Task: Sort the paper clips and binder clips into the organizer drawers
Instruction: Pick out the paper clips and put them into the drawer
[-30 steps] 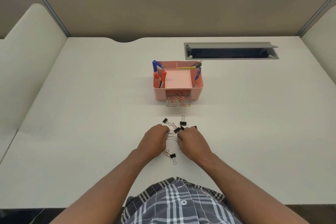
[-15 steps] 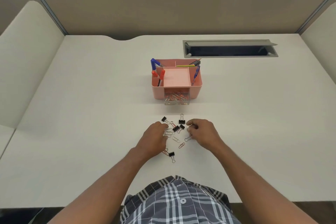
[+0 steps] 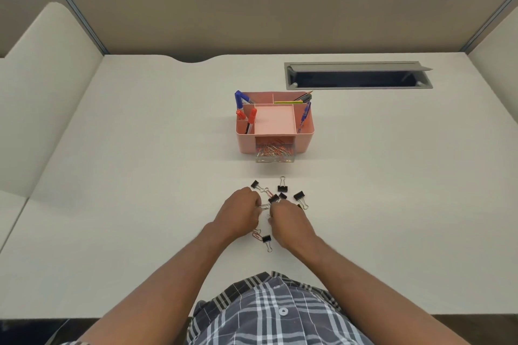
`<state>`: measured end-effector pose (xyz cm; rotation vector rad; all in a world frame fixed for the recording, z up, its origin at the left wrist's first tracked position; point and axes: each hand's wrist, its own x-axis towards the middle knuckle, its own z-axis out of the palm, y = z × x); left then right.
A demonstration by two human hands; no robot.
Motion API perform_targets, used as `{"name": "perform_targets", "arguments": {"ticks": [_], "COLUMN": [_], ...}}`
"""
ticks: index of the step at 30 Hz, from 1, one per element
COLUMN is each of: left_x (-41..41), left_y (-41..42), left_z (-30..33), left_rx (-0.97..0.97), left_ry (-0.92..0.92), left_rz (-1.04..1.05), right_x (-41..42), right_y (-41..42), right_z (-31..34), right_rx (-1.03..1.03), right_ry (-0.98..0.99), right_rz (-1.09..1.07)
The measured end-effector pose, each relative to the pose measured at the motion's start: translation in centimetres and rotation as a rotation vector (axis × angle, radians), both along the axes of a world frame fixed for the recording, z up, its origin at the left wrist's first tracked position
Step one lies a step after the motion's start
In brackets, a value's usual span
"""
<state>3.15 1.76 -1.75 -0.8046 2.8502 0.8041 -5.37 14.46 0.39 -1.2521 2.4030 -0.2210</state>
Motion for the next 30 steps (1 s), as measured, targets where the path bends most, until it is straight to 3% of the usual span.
{"name": "perform_targets", "arguments": {"ticks": [11, 17, 22, 26, 30], "left_x": [0.2, 0.6, -0.1, -2.7, -6.1], "left_y": [-0.1, -0.6, -0.9, -2.0, -3.5], "left_z": [0.6, 1.0, 3.0, 6.0, 8.4], "left_rx": [0.023, 0.188, 0.385, 0.338, 0.154], "left_ry": [-0.018, 0.009, 0.175, 0.31, 0.33], "left_rz": [-0.047, 0.061, 0.231, 0.264, 0.219], "right_x": [0.4, -1.9, -4.8, -6.9, -8.7], "right_y": [0.4, 0.6, -0.5, -1.9, -4.1], "right_z": [-0.1, 0.8, 2.6, 5.3, 7.4], "right_rx": [-0.054, -0.125, -0.275, -0.458, -0.561], "right_ry": [0.01, -0.155, -0.265, -0.318, -0.218], "right_rz": [0.065, -0.133, -0.311, -0.384, -0.339]}}
